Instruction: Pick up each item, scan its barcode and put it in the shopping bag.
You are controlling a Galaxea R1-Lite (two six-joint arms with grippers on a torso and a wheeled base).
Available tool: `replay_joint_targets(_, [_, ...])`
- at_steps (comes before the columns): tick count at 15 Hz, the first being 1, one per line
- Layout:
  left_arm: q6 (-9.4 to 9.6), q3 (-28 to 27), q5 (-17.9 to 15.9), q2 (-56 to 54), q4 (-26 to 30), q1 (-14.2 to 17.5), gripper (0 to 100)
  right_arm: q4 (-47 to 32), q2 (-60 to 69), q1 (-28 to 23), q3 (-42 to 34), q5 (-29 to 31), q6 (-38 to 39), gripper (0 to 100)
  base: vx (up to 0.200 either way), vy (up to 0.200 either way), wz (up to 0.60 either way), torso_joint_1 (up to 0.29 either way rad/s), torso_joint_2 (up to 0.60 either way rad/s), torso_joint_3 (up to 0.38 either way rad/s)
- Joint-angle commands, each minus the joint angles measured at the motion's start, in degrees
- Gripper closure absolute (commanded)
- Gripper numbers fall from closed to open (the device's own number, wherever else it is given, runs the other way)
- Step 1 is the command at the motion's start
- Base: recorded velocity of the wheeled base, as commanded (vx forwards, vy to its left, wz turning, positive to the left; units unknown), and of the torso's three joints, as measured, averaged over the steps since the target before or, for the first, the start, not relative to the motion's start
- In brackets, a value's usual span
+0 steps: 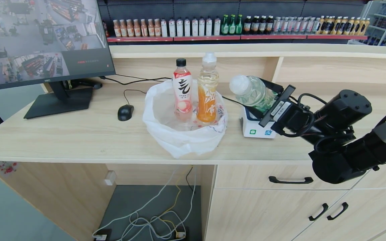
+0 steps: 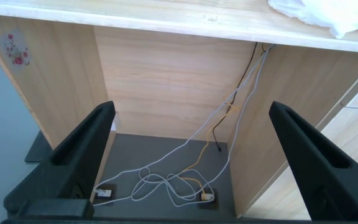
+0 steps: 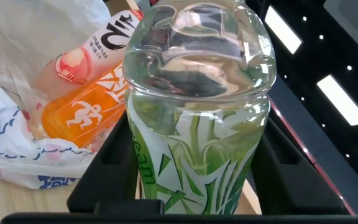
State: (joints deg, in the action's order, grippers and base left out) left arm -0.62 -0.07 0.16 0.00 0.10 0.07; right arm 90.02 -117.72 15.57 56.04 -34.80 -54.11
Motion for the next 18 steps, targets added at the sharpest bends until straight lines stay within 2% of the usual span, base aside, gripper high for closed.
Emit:
replay_joint_targets(1, [0.01,0.07,0.02,0.00,-0.01,0.01,0,-0.02,-0.14,0.08,-0.05,0.00,-0.11,100,0.000,0.000,0.00,0.000,0.00,0.000])
replay_joint_targets(13, [0.01,-0.01,0.02,0.00,-0.01,0.01,0,-0.02,-0.14,0.08,0.21,-0.70,0.50,100,0.000,0.000,0.00,0.000,0.00,0.000])
replay_joint_targets(18, [0.01,-0.01,0.02,0.00,-0.01,0.01,0,-0.02,2.68,0.17,0.21,0.00,4.19,100,0.000,0.000,0.00,0.000,0.00,0.000])
